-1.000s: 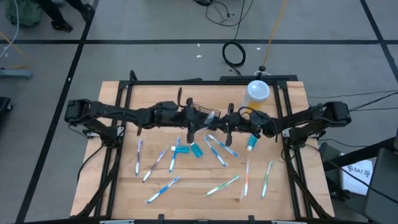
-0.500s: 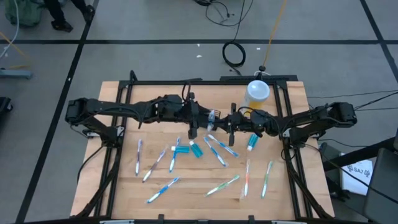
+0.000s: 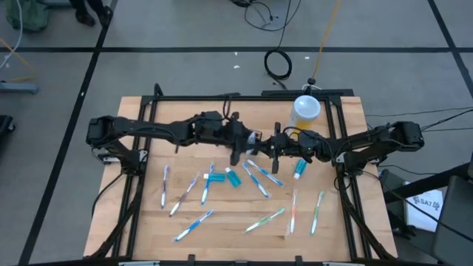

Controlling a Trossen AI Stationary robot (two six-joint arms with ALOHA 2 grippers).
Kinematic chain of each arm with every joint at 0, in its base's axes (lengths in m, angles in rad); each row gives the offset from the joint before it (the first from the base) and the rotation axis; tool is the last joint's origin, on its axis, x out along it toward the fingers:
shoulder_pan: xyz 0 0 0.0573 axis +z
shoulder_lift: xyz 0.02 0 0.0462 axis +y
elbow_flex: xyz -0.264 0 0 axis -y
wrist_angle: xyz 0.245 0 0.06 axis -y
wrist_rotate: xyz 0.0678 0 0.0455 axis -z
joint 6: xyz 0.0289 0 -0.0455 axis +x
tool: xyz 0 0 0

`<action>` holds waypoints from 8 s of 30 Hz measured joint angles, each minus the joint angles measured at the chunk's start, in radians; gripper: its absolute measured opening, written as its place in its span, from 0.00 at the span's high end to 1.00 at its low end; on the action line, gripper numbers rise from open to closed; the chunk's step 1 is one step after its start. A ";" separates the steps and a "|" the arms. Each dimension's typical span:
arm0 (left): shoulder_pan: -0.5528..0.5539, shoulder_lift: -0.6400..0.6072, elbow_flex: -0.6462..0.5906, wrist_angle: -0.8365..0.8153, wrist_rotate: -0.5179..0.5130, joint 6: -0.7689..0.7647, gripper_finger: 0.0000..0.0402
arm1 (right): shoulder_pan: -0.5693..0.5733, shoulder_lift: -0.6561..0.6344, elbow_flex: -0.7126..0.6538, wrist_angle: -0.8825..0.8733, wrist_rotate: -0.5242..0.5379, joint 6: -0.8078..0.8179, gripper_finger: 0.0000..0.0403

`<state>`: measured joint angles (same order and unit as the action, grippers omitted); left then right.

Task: Pick & Place toothbrushing station
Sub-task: Put the blue toothbrush into the black wire organizer, then put the purple toothbrush into the black wire organizer

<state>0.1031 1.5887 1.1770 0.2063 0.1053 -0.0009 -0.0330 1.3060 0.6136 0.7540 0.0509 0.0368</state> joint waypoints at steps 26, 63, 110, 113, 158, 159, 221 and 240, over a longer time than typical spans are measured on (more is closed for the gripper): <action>0.010 -0.013 0.001 -0.055 -0.005 0.069 0.96 | 0.002 0.000 0.000 -0.029 0.001 -0.025 1.00; 0.231 -0.243 -0.439 0.380 -0.168 0.000 0.98 | 0.002 0.000 0.000 -0.085 0.000 0.052 0.65; 0.195 0.024 -0.448 0.372 -0.339 -0.119 0.88 | 0.002 0.000 0.000 -0.082 0.000 0.003 0.67; 0.196 0.024 -0.448 0.361 -0.339 -0.101 0.88 | 0.002 0.000 0.000 -0.082 0.000 0.003 0.67; -0.181 -0.494 -0.448 -0.631 -0.269 -0.425 0.54 | 0.002 0.000 0.000 -0.093 0.000 0.005 0.67; -0.197 -0.493 -0.447 -0.684 -0.250 -0.494 0.54 | 0.002 0.000 0.000 -0.094 0.000 0.005 0.67; -0.493 -0.222 -0.622 -1.136 -0.250 -1.673 0.62 | 0.002 0.000 0.000 -0.053 -0.002 0.056 0.67; -0.492 -0.260 -0.500 -1.141 -0.478 -1.495 0.98 | 0.002 0.000 0.000 -0.052 -0.004 0.029 0.67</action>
<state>-0.3885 1.3291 0.6774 -0.9350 -0.3728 -1.4956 -0.0311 1.3064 0.6132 0.7021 0.0470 0.0655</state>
